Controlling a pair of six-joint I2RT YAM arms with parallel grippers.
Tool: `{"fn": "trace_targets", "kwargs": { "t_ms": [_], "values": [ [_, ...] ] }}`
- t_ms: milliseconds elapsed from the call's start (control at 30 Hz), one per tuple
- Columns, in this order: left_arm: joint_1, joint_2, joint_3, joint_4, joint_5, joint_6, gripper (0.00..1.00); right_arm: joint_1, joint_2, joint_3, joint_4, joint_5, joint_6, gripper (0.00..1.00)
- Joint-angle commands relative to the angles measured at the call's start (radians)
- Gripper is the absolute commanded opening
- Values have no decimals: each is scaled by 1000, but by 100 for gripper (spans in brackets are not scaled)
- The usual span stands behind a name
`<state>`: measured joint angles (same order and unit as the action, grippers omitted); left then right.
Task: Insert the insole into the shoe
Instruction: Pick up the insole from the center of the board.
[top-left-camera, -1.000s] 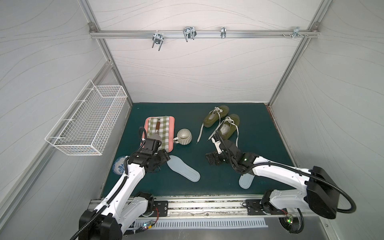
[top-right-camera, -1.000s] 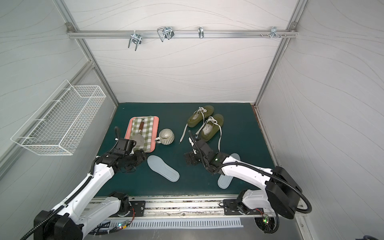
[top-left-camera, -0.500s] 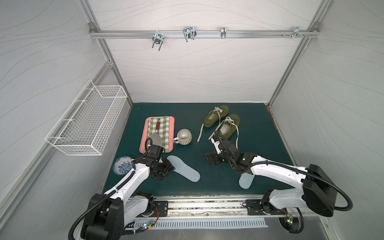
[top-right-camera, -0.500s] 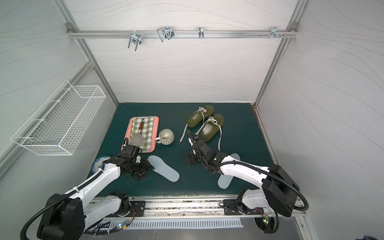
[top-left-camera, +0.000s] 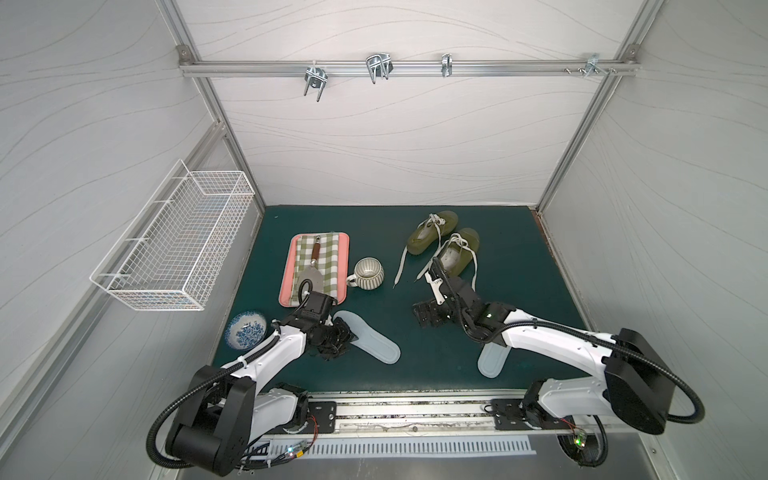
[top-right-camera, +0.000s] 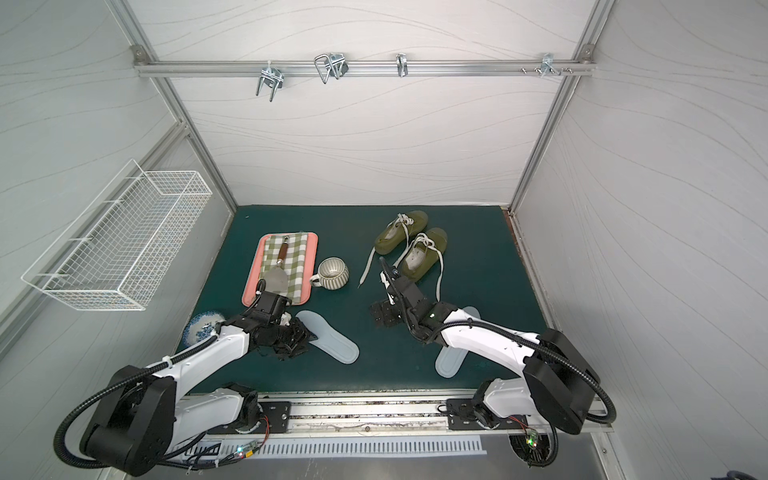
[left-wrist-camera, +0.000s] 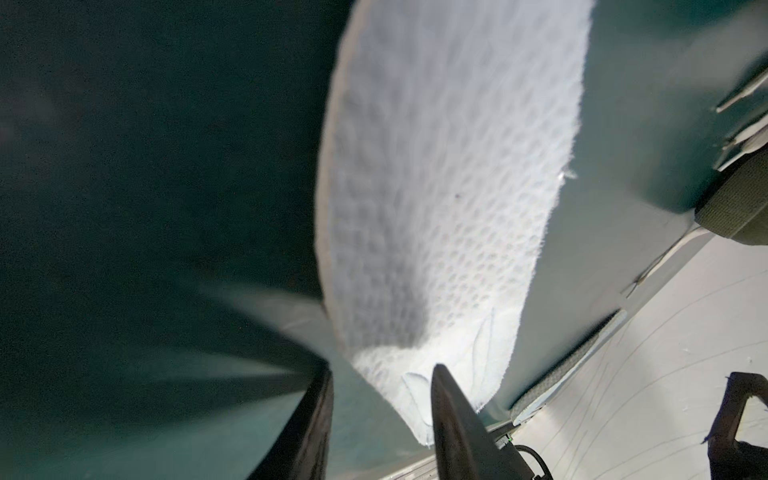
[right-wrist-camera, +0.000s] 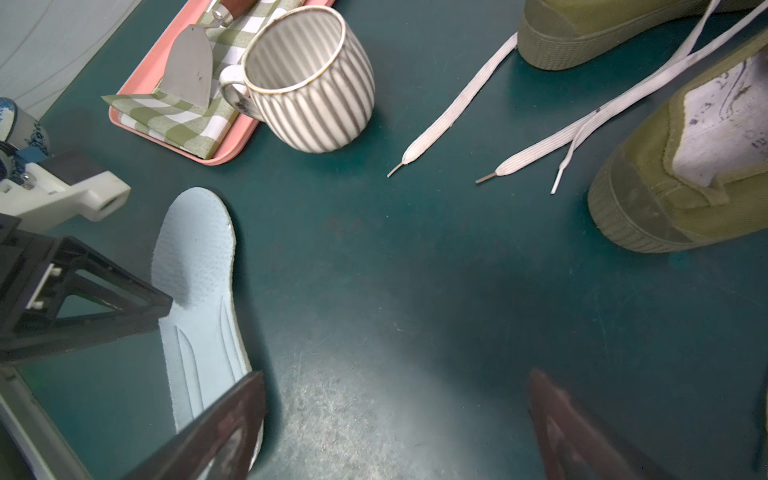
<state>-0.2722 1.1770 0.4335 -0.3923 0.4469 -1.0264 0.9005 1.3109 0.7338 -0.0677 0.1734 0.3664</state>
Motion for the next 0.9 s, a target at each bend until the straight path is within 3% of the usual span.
{"fn": "trace_targets", "kwargs": {
  "t_ms": [0,200,300,600,867],
  "values": [
    [-24,53,12,63,12,-38,36,-5,-9,-3,11,-11,-18,99],
    [-38,86,-10,111,-5,-58,16,-6,-10,-4,4,-11,-34,99],
    [-40,80,-14,126,-21,-63,1,-5,-13,-12,12,-10,-48,99],
    [-41,-26,62,8,-51,-18,0,62,-41,-75,140,-26,-191,99],
    [-40,-186,100,-47,-76,-17,0,154,-50,-111,323,-151,-295,99]
  ]
}}
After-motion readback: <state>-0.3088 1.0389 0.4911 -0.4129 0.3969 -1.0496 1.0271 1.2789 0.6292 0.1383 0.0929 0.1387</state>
